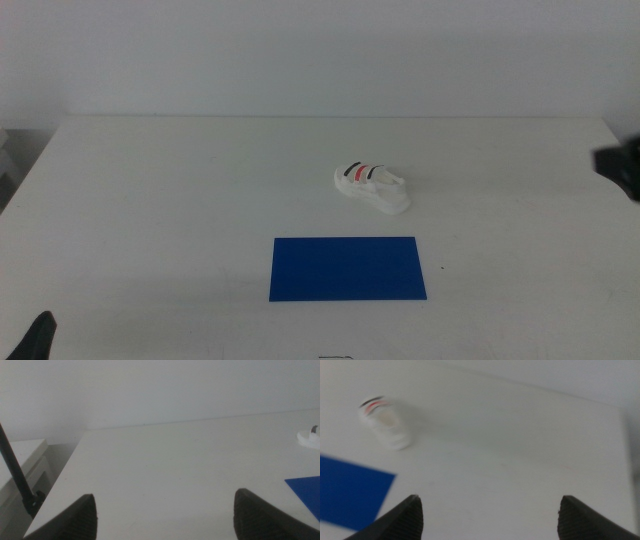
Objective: Use one arm to grab the shoe from the table and place it on the mat.
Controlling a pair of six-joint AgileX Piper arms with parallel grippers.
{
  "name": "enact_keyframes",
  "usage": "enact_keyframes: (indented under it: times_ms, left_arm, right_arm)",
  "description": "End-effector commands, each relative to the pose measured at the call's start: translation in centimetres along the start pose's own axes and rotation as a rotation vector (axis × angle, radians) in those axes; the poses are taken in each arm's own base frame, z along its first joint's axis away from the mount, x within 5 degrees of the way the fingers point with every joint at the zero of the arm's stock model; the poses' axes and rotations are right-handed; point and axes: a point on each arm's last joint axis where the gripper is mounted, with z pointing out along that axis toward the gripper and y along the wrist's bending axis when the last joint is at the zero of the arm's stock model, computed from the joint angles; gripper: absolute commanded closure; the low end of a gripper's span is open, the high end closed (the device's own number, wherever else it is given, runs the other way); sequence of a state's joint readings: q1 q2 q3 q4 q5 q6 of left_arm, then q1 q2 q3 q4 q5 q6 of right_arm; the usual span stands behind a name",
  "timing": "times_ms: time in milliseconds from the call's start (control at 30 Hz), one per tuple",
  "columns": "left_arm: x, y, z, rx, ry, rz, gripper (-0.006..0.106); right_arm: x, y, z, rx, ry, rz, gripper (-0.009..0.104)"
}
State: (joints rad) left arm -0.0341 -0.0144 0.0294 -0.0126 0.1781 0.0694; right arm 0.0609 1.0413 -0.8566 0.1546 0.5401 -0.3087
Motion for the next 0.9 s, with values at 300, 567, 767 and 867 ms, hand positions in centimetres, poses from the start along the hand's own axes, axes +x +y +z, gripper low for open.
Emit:
enact_keyframes:
  times_ms: [300, 567, 767, 867]
  left_arm:
    - [-1.0, 0.0, -0.2, -0.001, -0.106, -0.023, 0.007]
    - [-1.0, 0.0, -0.2, -0.001, -0.106, -0.023, 0.007]
    - [-1.0, 0.0, -0.2, -0.001, -0.106, -0.023, 0.007]
    - [-1.0, 0.0, -0.2, -0.001, -0.106, -0.023, 0.007]
  right_arm:
    - [-8.8, 0.6, 5.0, -0.325, 0.099, -0.088, 0.001]
    - [-8.3, 0.7, 6.8, -0.356, 0.166, -0.045, 0.001]
    - [-8.4, 1.1, 7.0, -0.399, 0.145, -0.058, 0.001]
    - [-8.6, 1.8, 7.5, -0.417, 0.129, -0.15, 0.001]
